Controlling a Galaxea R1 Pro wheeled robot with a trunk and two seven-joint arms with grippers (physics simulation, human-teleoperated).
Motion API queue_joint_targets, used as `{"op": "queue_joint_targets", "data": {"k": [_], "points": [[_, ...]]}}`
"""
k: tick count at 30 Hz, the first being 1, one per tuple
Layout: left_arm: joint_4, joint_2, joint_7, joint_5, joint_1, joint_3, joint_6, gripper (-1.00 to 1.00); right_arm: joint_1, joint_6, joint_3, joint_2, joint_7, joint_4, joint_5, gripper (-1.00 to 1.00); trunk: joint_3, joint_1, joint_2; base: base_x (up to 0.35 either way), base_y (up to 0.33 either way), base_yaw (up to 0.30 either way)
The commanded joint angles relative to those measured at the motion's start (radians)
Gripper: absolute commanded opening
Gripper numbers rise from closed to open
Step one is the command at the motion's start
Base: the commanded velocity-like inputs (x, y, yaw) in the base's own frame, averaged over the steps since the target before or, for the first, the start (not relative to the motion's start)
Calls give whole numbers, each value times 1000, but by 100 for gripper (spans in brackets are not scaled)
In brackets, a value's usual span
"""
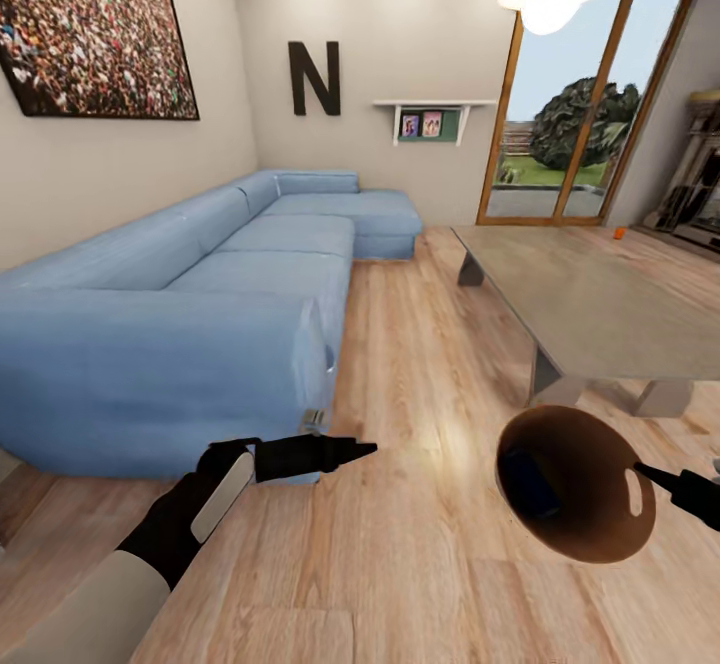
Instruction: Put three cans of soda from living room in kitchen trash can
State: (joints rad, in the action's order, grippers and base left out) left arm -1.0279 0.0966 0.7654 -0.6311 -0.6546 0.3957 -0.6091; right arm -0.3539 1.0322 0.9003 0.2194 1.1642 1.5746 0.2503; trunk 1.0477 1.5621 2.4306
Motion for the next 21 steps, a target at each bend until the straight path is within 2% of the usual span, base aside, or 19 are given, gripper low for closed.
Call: {"op": "queue_joint_targets", "data": {"k": [1,4,7,21], "points": [[0,0,0,0,0,0,0,100,0,15,7,0,2,1,-23,-100,-1,0,0,0,-323,-255],[1,0,0,1,1,0,1,100,0,15,32,1,2,1,-23,-100,-4,0,0,0,-319,-255],[0,-1,0,0,1,0,1,100,0,15,42,1,2,0,-23,-100,-7,0,0,0,-313,-254],[2,-3,-1,4,0,1,2,100,0,15,45,4,2,1,-23,-100,-22,0,0,0,-302,-243]]}}
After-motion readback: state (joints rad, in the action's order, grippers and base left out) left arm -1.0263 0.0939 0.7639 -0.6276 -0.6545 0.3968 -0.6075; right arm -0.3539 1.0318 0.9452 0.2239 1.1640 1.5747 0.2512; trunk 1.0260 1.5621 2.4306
